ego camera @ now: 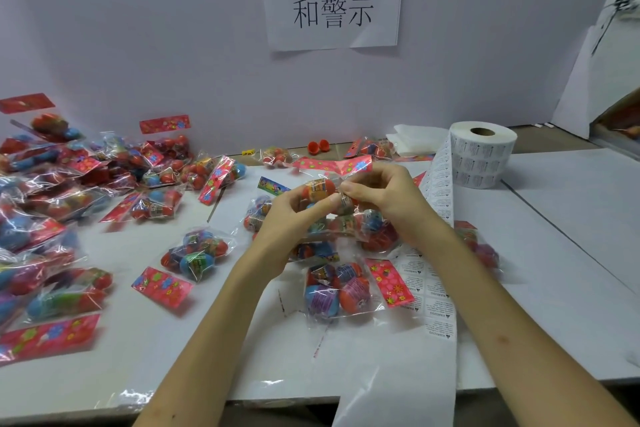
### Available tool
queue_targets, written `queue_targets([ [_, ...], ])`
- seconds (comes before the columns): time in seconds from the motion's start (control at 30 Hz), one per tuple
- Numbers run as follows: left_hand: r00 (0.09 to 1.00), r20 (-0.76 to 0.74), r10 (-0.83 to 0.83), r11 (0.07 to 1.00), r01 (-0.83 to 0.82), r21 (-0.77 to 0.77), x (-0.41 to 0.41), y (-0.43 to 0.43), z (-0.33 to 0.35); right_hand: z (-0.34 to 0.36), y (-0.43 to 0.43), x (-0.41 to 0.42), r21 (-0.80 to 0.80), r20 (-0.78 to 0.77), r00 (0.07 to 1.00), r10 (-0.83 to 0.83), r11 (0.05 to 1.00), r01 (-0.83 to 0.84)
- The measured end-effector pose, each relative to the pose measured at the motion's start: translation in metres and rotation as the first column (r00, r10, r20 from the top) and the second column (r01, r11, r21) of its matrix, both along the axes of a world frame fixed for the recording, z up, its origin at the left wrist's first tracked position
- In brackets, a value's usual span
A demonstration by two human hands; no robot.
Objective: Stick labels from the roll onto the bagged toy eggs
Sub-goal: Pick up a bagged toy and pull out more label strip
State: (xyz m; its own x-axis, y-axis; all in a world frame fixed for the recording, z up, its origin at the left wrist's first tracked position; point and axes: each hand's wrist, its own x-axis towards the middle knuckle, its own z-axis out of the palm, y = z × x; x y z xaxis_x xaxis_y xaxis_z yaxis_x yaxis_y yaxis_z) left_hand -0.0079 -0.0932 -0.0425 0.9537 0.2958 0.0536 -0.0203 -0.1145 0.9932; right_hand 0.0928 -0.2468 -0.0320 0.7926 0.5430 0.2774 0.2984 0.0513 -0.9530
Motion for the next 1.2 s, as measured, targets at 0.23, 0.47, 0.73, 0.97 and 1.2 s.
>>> queue_targets([
  [0.23,0.991,-0.042,-0.123,0.990,0.120,-0.073,-0.001,0.001,-0.002,0.001,-0.004,0.003,-0.035,0.097,0.994,-0.043,0.998,0.047],
  [0.47,0.999,0.048,-0.023,0.995,0.018,0.101,0.004,0.001,-0.008,0.000,-0.008,0.015,0.059,0.018,0.956,-0.291,0.955,0.290],
  [0.73,0.924,-0.205,-0.324,0.748,0.383,0.542,-0.002,0.003,-0.014,0.002,-0.023,0.028,0.138,-0.103,0.881,-0.461,0.871,0.472],
  [0.97,0.852,-0.272,-0.448,0.544,0.501,0.673,-0.003,-0.004,-0.010,0.001,-0.027,0.035,0.191,-0.187,0.837,-0.514,0.817,0.544],
  [1.2,0.933,-0.278,-0.230,0.406,0.351,0.844,0.009,-0.006,-0.017,0.000,-0.025,0.034,0.185,-0.189,0.847,-0.497,0.829,0.527],
])
